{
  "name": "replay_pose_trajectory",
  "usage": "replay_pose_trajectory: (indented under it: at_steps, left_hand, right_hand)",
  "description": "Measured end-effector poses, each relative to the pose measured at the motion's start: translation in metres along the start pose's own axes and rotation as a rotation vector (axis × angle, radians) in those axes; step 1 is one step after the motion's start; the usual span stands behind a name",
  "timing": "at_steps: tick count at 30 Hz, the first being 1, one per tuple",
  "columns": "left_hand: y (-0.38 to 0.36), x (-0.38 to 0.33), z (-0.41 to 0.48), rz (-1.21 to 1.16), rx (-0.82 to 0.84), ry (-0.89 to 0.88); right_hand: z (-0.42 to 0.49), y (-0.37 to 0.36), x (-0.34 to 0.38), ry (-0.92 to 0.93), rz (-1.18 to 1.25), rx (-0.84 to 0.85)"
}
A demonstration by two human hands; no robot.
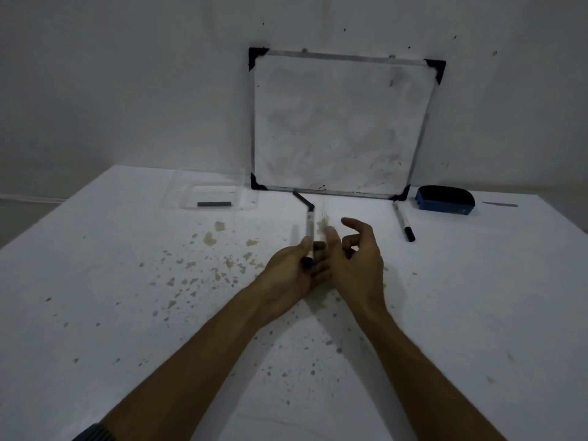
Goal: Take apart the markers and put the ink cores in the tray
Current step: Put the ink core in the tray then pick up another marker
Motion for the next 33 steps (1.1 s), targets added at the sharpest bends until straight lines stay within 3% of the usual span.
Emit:
replay_pose_trajectory:
  at_steps: [3, 6, 8, 13, 17, 22, 28, 33]
  left_hand:
    - [0.007, -0.007, 0.006, -0.272, -0.023, 0.026]
    - [0.014, -0.025, 0.007, -0.23, -0.001, -0.086]
    - [0.013, -0.032, 0.004, -0.174, -0.003, -0.162]
    - [0.009, -0.032, 0.0, 0.067, -0.03, -0.317]
    - [0.009, -0.028, 0.002, 0.138, -0.067, -0.353]
    - [0.025, -0.041, 0.009, 0.176, -0.151, -0.449]
    - [0.052, -0.063, 0.017, 0.146, -0.226, -0.323]
    - [0.08, -0.074, 0.006, 0.608, -0.279, -0.189]
  right_hand:
    - [-0.001, -0.007, -0.01, -0.168, 0.126, 0.031]
    - [-0.013, -0.028, -0.026, -0.598, 0.366, 0.241]
    - [-0.021, -0.037, -0.024, -0.73, 0.447, 0.344]
    - [-0.022, -0.039, -0.013, -0.604, 0.519, 0.488]
    - [-0.015, -0.031, -0.016, -0.491, 0.464, 0.401]
    - [-0.002, -0.02, -0.018, -0.486, 0.47, 0.292]
    - [0.014, -0.006, -0.026, -0.493, 0.473, 0.186]
    - [0.017, 0.0, -0.023, -0.306, 0.329, 0.177]
Point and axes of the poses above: each hand's wrist, its own z-axis towards the middle knuckle, its own y-axis out of the back of the hand, x = y × z, the point moved 7 cm from there along z, towards the middle knuckle, and after that the axes turned 11 degrees about -x, right-handed, at the moved point
